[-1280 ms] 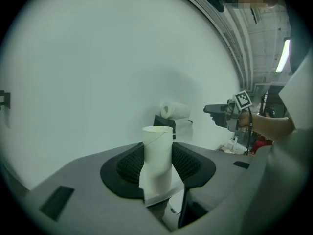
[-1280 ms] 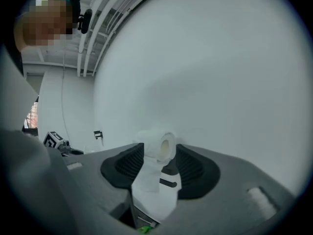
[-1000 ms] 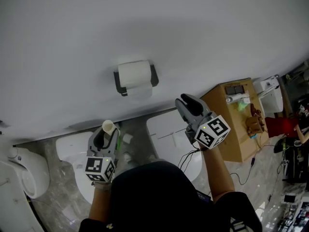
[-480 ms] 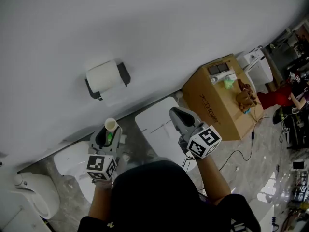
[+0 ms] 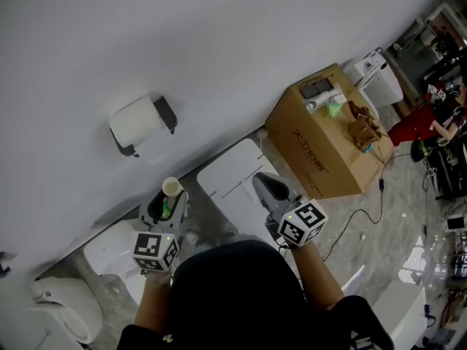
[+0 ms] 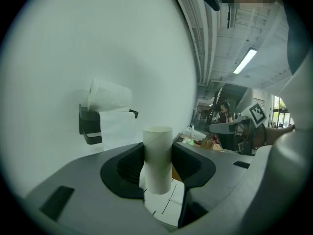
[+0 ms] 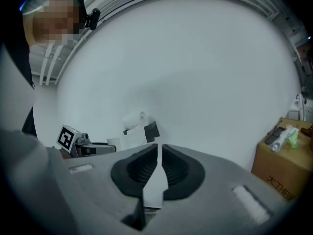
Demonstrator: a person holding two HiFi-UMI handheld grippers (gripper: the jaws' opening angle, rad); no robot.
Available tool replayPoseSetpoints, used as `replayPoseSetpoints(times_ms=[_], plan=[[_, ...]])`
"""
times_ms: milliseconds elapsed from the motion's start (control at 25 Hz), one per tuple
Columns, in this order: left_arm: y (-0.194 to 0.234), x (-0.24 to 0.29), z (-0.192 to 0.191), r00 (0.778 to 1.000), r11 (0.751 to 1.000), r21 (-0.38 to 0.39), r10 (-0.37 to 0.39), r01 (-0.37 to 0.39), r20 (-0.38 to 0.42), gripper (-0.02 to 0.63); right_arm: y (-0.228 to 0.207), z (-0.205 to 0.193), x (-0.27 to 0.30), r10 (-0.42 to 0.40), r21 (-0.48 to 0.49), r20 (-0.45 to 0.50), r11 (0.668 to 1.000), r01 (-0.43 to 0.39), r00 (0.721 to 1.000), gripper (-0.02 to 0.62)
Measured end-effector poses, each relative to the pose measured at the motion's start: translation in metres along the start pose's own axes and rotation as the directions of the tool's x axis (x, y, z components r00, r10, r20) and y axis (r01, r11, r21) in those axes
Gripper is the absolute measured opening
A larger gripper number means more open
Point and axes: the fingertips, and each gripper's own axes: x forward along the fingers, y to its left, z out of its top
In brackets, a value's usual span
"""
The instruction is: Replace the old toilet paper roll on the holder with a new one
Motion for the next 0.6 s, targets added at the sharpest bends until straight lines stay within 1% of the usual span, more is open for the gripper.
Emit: replayPoseSetpoints(times_ms=[320, 600], plan=[[-0.01, 0.007, 0.002, 0.999, 0.999, 0.021, -0.042, 0.042, -0.011, 0.187, 0.007, -0.015, 0.0, -0.007, -0.023, -0.024, 1.0, 0.007, 1.0, 0.025], [-0.014, 0.011, 0.006, 0.998, 0.997, 0.042, -0.058, 0.058, -0.012, 0.187, 0.009, -0.01, 0.002, -0.012, -0.05, -0.014, 0.999, 0.011, 1.0, 0.025]])
